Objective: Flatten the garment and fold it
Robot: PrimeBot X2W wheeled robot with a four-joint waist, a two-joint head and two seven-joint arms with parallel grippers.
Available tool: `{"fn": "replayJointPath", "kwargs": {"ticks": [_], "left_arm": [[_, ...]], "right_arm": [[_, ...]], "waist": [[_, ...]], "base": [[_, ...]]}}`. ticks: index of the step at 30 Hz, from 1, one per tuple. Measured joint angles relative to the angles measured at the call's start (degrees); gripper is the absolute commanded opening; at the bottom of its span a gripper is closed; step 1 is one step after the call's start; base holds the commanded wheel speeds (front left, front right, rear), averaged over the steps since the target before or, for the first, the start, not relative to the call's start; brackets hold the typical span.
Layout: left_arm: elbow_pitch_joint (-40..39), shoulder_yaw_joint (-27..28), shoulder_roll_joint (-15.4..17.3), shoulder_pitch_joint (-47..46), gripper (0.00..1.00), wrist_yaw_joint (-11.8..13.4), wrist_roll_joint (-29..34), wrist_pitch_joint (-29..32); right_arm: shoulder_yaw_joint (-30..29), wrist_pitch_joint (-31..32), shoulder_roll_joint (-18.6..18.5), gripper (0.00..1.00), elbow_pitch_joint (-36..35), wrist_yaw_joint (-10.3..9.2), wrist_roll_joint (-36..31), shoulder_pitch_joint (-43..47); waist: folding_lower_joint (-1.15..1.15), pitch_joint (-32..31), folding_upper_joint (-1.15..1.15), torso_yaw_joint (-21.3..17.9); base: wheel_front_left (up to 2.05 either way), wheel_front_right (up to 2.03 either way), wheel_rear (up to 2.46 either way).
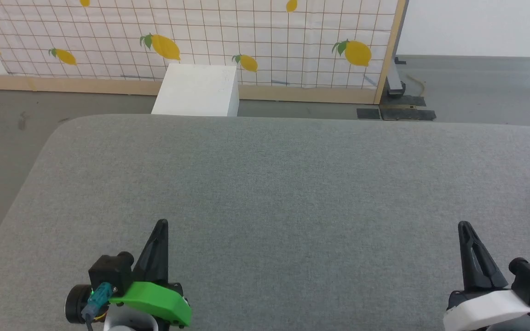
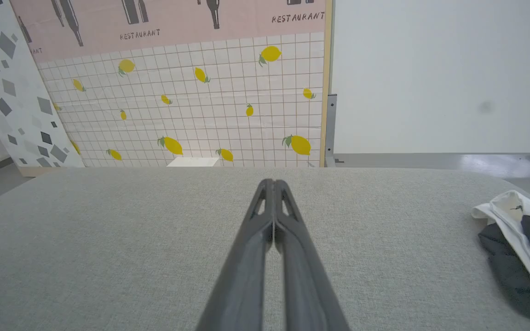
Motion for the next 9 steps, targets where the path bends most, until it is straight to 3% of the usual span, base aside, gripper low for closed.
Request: {"fn": "replayJointPath", "kwargs": {"ticks": [9], "left_arm": [[-0.75, 0.21, 0.00, 0.00, 0.00, 0.57, 1.41, 0.99]], "right_arm": [[0.40, 0.65, 0.00, 0.00, 0.01, 0.00, -0.43, -0.38]], "waist": [[0.00, 0.16, 0.00, -0.22]], "base": [[0.00, 0.00, 0.00]]}}
